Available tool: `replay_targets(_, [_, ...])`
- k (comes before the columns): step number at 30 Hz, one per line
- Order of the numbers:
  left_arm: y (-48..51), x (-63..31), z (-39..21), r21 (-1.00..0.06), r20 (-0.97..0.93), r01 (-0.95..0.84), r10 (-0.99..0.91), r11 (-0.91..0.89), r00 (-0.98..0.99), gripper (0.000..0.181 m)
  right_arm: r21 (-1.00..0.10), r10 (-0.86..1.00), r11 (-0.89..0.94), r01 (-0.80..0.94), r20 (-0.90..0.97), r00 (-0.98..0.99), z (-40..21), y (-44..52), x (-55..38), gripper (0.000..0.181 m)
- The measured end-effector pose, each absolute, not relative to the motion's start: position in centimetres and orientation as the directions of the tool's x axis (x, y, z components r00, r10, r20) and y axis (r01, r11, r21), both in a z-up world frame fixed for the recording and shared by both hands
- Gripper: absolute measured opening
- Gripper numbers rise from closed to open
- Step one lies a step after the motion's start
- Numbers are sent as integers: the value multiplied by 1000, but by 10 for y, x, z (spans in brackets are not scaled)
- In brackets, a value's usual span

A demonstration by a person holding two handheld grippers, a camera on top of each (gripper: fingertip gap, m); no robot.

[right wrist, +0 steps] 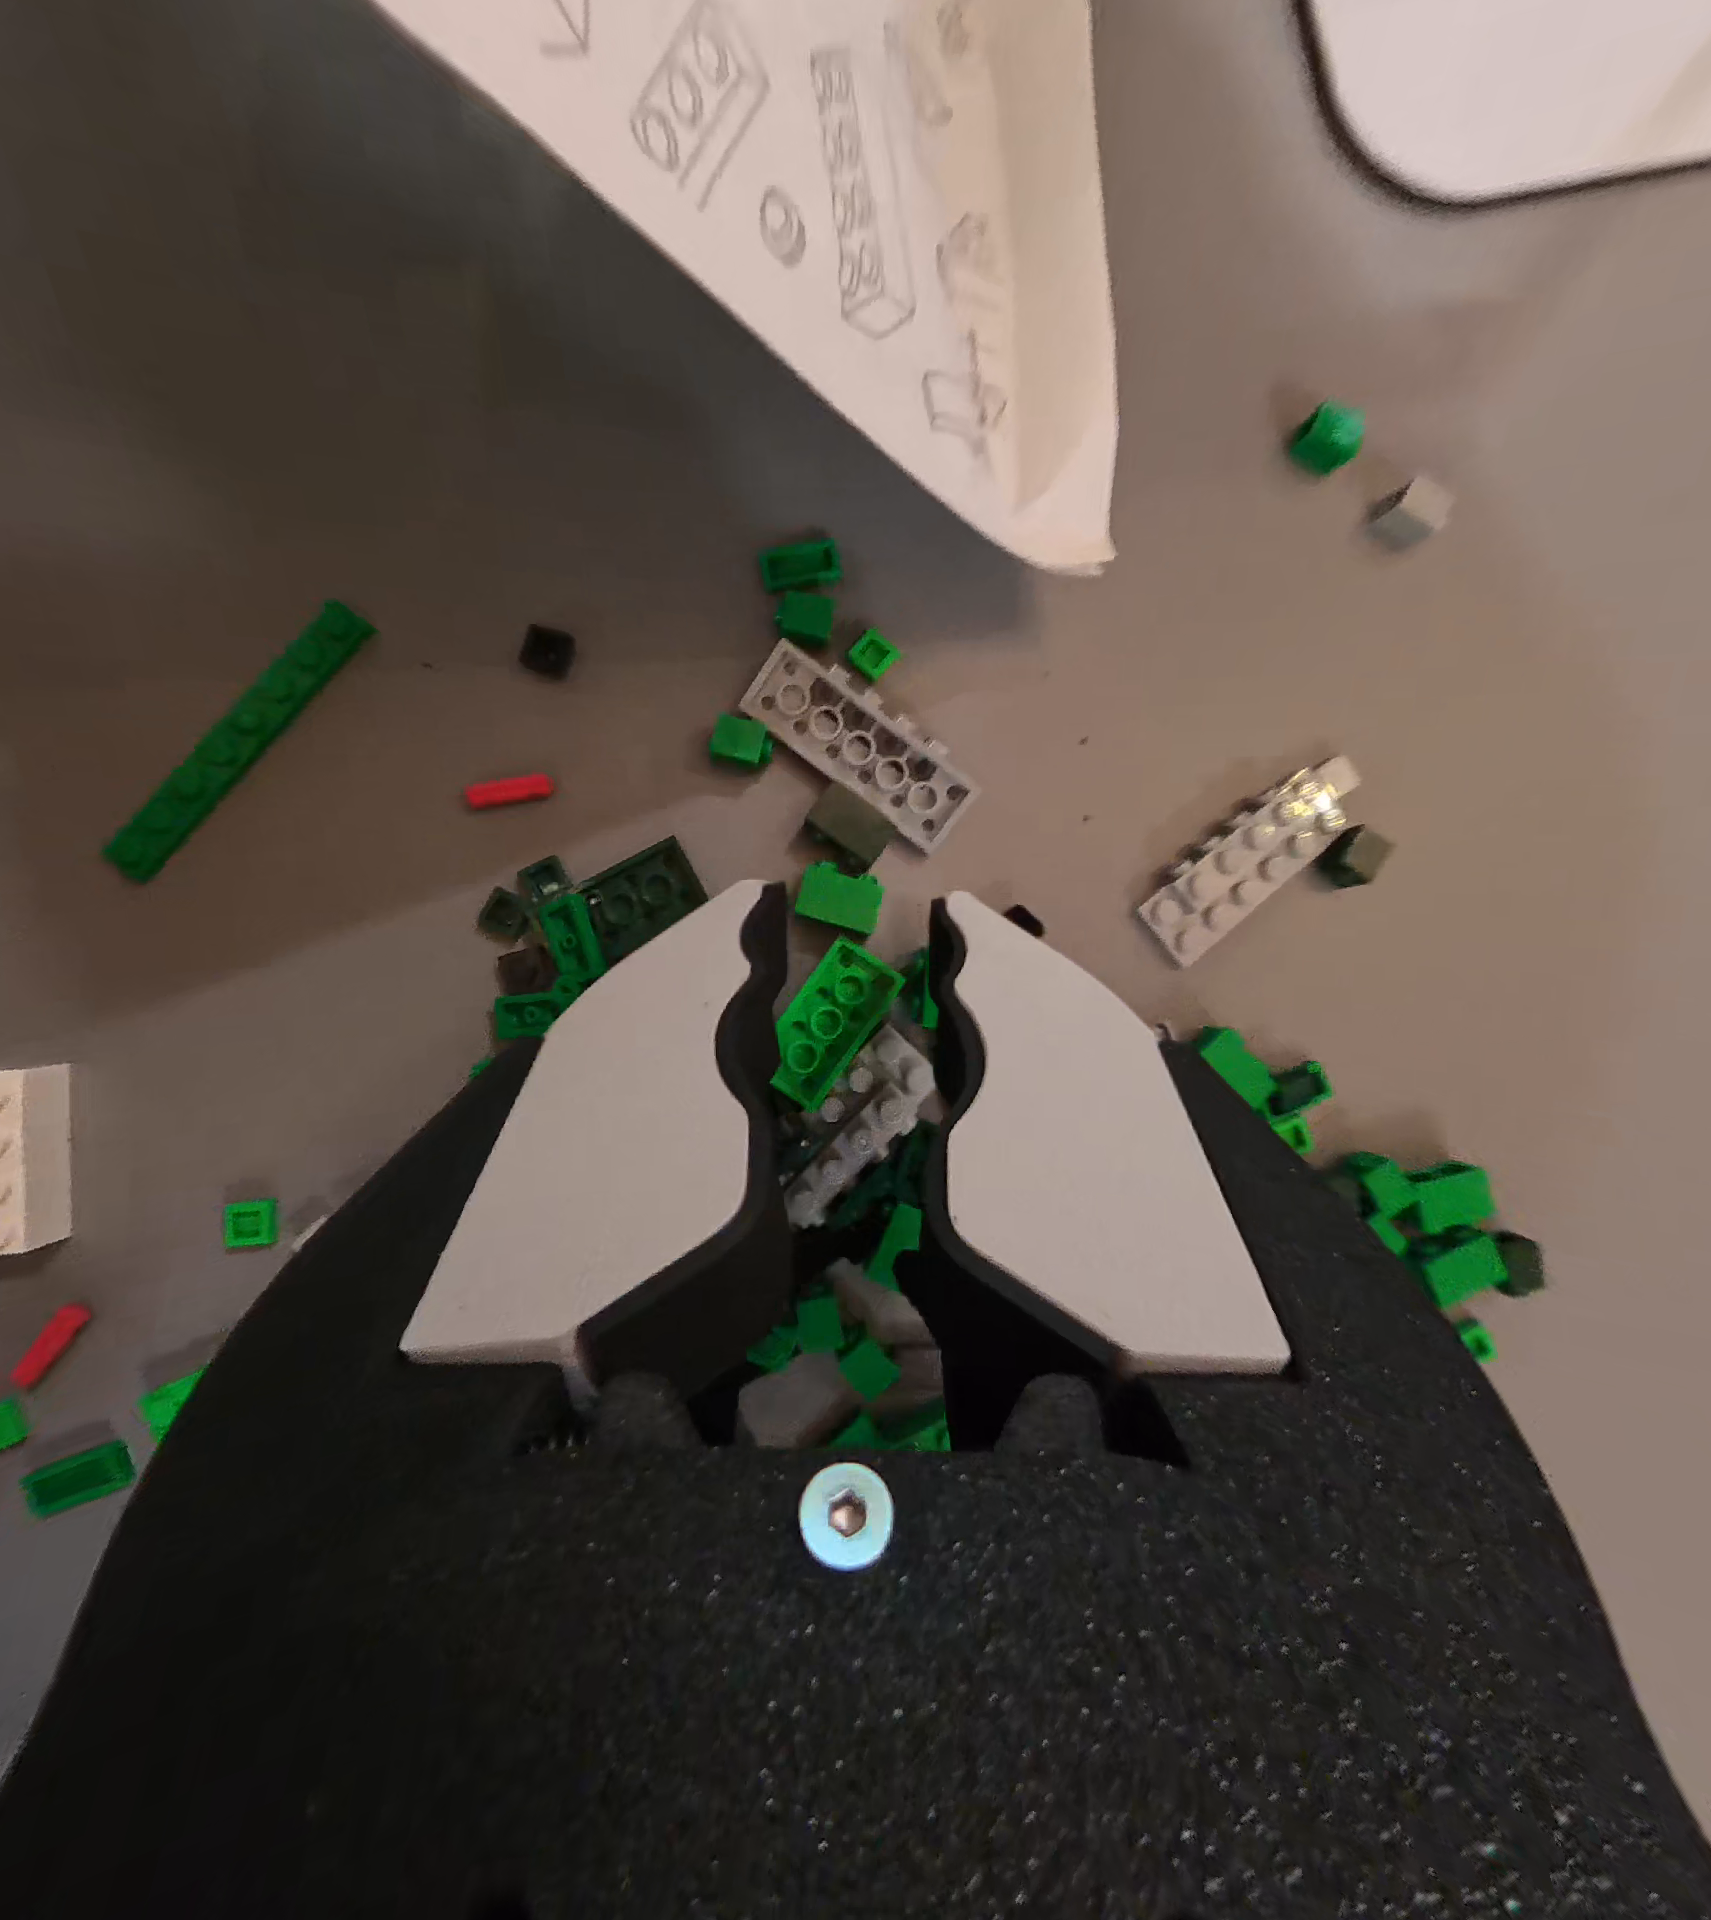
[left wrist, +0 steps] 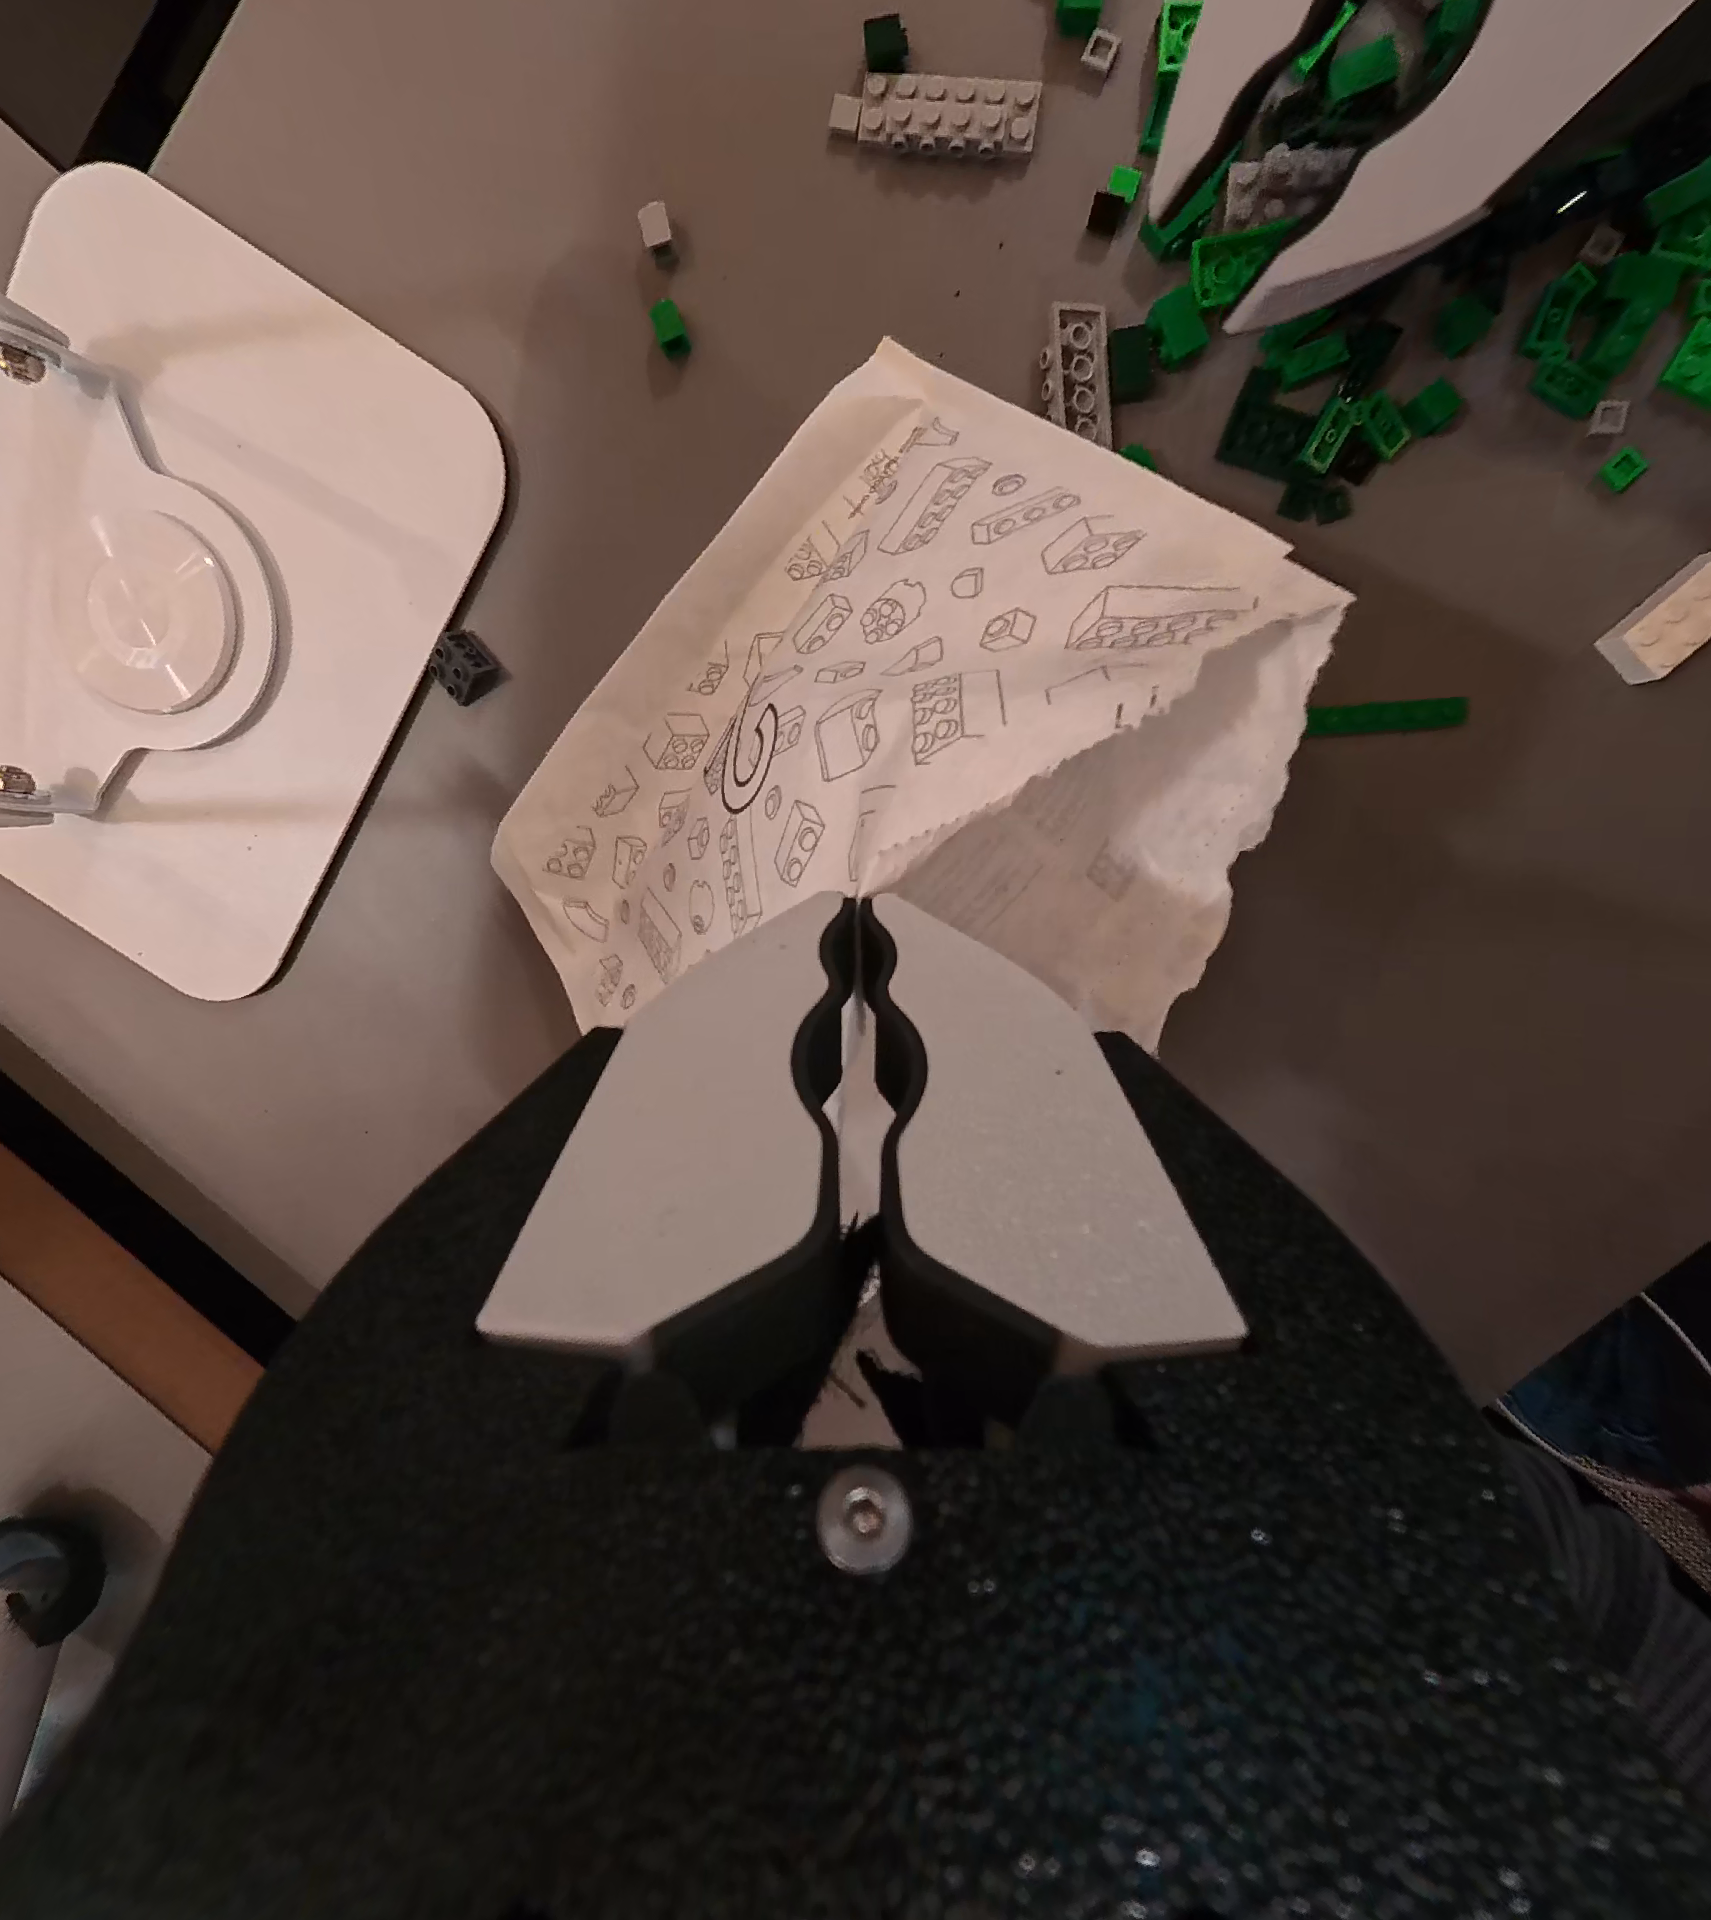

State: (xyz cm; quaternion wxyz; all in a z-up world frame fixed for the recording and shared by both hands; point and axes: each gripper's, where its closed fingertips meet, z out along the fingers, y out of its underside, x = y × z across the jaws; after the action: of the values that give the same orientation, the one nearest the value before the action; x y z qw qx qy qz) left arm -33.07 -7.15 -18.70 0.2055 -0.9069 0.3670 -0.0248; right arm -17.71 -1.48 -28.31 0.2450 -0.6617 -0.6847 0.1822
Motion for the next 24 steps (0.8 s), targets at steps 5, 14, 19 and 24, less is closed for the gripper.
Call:
replay_targets(5, [-72,-331,-187,-392,-102,-654,-676,-647,730,0,-545,1000,4,838,17,6,-298,-18,-181,29])
replay_targets(14, [-71,-333,-186,-399,-99,-646,-670,-650,736,0,-527,984,105,843,178,-12,-274,-15,-188,16])
replay_targets(19, [-70,-334,-185,-406,-101,-642,-666,-650,739,0,-611,895,346,712,443,-55,-197,-34,-213,16])
replay_targets(24, [-70,-332,-184,-410,-107,-646,-669,-644,735,0,-601,745,628,494,649,-156,-148,-81,-243,16])
